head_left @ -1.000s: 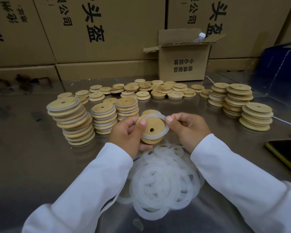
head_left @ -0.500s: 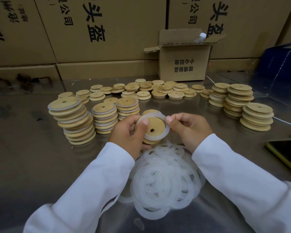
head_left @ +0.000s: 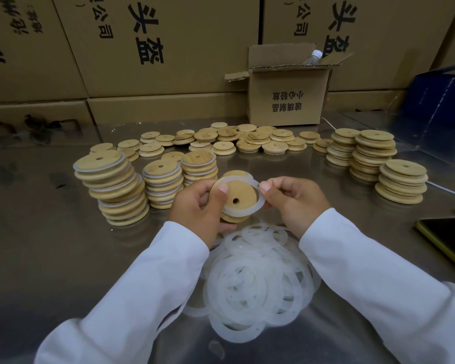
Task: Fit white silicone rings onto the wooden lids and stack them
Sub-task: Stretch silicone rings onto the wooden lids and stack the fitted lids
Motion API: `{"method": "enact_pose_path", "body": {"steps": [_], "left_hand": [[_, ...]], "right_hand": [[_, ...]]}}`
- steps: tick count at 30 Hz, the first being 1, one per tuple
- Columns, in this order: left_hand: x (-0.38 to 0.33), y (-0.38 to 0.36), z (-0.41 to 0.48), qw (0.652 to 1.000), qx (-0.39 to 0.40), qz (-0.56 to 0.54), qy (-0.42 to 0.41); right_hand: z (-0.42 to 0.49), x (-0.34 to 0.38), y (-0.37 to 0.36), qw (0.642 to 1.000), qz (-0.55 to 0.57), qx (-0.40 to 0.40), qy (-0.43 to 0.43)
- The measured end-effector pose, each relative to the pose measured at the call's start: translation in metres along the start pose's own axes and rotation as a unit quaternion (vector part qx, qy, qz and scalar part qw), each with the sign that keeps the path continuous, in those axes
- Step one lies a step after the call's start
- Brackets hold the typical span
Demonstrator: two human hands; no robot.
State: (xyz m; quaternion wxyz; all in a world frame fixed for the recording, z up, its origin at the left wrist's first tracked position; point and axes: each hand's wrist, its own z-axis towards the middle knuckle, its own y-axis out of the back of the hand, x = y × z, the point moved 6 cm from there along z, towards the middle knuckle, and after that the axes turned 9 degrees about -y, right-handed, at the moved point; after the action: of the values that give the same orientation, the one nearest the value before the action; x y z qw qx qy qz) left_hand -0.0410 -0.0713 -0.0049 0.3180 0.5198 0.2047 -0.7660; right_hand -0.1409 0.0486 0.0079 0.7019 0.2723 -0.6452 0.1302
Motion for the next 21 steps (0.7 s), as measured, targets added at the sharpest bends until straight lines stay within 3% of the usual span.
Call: {"method": "enact_pose_path", "body": {"steps": [8,21], "left_hand": [[-0.0001,-0.0016,-0.0008,0.994,-0.013,-0.095,0.045],[0.0060,-0.0002,0.0020,0.987,-0.012,-0.149,0.054]], "right_hand": [[-0.0029,0.0036,-0.0025,1.000,0.018,0.012,0.013],[-0.0040,0.0032,-0.0050,0.999,0.026,0.021,0.006]]}}
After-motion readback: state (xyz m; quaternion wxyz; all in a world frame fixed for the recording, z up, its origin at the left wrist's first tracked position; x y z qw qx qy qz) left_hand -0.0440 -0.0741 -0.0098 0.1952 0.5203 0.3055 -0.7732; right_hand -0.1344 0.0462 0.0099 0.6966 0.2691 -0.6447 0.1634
